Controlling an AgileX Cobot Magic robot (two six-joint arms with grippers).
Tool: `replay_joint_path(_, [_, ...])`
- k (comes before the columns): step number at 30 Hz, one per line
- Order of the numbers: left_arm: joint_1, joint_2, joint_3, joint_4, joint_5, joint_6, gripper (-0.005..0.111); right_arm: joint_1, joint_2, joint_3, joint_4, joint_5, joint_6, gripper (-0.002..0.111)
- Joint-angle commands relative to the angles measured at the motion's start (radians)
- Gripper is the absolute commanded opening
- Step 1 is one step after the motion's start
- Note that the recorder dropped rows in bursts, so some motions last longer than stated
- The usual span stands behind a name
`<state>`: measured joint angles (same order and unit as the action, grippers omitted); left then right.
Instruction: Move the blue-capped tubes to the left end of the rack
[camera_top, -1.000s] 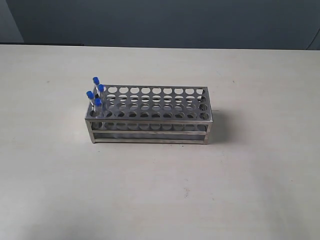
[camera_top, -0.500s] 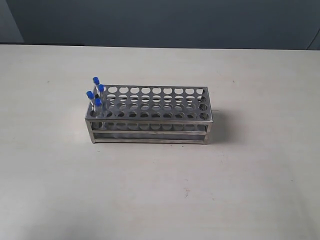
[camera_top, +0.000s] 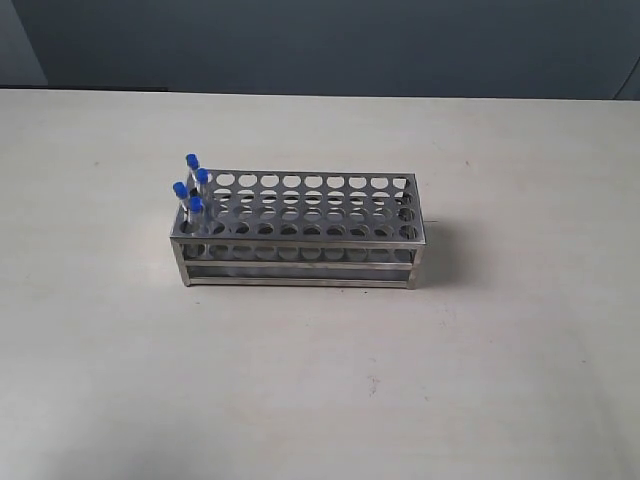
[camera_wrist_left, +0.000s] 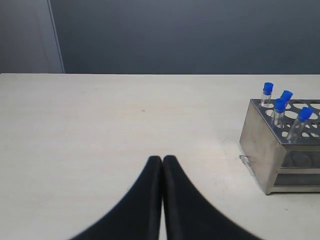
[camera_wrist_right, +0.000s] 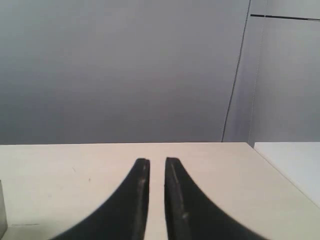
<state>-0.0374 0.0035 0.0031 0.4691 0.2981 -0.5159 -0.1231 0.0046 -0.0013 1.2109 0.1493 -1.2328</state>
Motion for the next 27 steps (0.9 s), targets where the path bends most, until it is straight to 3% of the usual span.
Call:
replay_joint_path(1, [-0.006, -0.004, -0.003, -0.001, -0.007, -0.001, 0.001, -0.005, -0.005, 0.001, -0.010, -0.002, 0.000, 0.013])
replay_joint_path(27, [-0.006, -0.004, -0.003, -0.001, -0.008, -0.001, 0.001, -0.005, -0.005, 0.001, 0.032, -0.002, 0.000, 0.013])
